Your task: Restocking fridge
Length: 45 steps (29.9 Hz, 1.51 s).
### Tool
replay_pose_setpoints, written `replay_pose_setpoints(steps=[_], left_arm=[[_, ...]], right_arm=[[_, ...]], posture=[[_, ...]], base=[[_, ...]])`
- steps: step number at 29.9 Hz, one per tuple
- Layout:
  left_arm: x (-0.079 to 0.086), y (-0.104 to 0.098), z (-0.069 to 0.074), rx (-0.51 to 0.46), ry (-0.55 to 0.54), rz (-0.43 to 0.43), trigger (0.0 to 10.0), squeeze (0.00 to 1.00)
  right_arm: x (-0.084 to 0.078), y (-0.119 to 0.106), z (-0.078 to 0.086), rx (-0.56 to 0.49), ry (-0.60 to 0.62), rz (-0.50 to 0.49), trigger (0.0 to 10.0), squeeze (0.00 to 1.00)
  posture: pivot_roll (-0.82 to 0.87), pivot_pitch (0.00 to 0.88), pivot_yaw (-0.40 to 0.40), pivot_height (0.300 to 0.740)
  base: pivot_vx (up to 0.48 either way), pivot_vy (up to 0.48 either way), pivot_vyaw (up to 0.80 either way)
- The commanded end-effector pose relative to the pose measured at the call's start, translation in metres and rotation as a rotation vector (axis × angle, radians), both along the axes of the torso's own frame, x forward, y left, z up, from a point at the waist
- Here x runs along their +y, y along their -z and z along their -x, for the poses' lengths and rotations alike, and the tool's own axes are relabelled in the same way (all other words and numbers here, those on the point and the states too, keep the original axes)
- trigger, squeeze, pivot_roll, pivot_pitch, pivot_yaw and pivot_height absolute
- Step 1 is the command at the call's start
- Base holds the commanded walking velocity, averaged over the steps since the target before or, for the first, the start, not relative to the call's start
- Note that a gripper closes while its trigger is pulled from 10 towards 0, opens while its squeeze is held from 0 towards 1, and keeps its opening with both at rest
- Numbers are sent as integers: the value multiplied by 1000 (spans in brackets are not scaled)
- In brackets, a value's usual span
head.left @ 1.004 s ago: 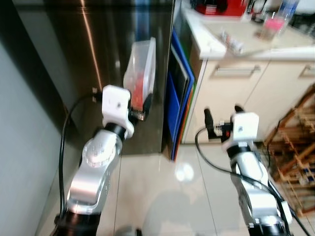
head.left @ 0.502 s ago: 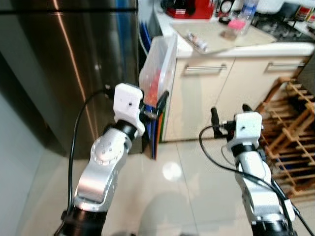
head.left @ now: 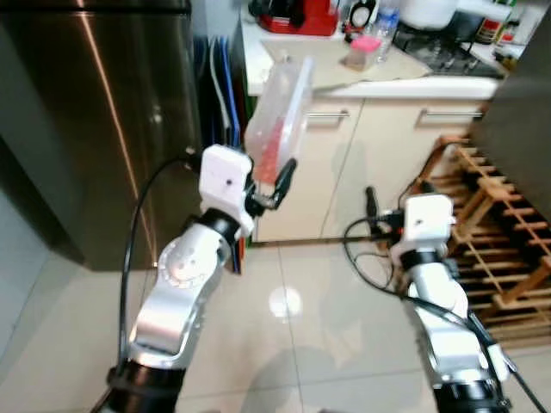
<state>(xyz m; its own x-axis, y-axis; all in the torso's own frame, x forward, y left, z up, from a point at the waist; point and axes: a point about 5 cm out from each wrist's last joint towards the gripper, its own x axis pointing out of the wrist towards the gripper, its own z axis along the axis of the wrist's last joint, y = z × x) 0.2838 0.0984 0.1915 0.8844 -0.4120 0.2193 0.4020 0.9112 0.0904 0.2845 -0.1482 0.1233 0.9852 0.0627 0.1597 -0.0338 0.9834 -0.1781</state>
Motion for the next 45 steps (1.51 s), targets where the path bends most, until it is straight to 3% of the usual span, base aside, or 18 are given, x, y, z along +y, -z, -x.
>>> replay_pose_setpoints(steps=[1, 9, 12, 15, 16, 18, 20, 21, 23, 30, 39, 45], left_arm=[[-8, -8, -1, -33, 23, 9, 10000, 0], [-8, -4, -3, -22, 3, -5, 10000, 0], [0, 1, -5, -4, -42, -4, 10000, 0], [14, 12, -10, 42, -113, 9, 10000, 0], [30, 28, -11, 110, -185, 19, 10000, 0], [43, 42, -9, 174, -240, 37, 10000, 0], [64, 61, -4, 258, -310, 49, 10000, 0], [64, 61, -4, 258, -310, 49, 10000, 0], [86, 85, 6, 360, -384, 44, 10000, 0], [72, 74, 0, 309, -356, 54, 10000, 0], [73, 63, -9, 268, -388, 48, 10000, 0], [73, 62, -13, 264, -398, 52, 10000, 0]], right_arm=[[-7, 0, -1, 0, 22, 20, 10000, 0], [-6, 1, 0, 0, 18, 23, 10000, 0], [-7, 2, 2, 5, 15, 11, 10000, 0], [-7, 3, 4, 12, -1, -24, 10000, 0], [-6, 4, 8, 27, -38, -104, 10000, 0], [-7, 7, 11, 48, -57, -164, 10000, 0], [-15, 14, 15, 79, -37, -174, 10000, 0], [-15, 14, 15, 79, -37, -174, 10000, 0], [-27, 25, 19, 119, 3, -156, 10000, 0], [-24, 29, 20, 125, -29, -118, 10000, 0], [-20, 27, 20, 108, -54, -78, 10000, 0], [-29, 33, 16, 140, 2, -51, 10000, 0]], posture=[[-40, 0, -3, 740], [-42, 0, -1, 740], [-41, 0, 3, 740], [-42, 0, 7, 740], [-41, 0, 8, 740], [-42, 0, 11, 740], [-39, 0, 13, 740], [-39, 0, 13, 740], [-33, 0, 10, 740], [-28, 0, 8, 740], [-34, 0, 11, 740], [-37, 0, 14, 740]], base=[[0, -480, 0], [0, -480, 0], [0, -480, 0], [0, -472, 0], [0, -472, 0], [0, -472, 0], [0, -472, 0], [0, -472, 0], [0, -472, 0], [0, -472, 0], [0, -467, 0], [167, -414, -229]])
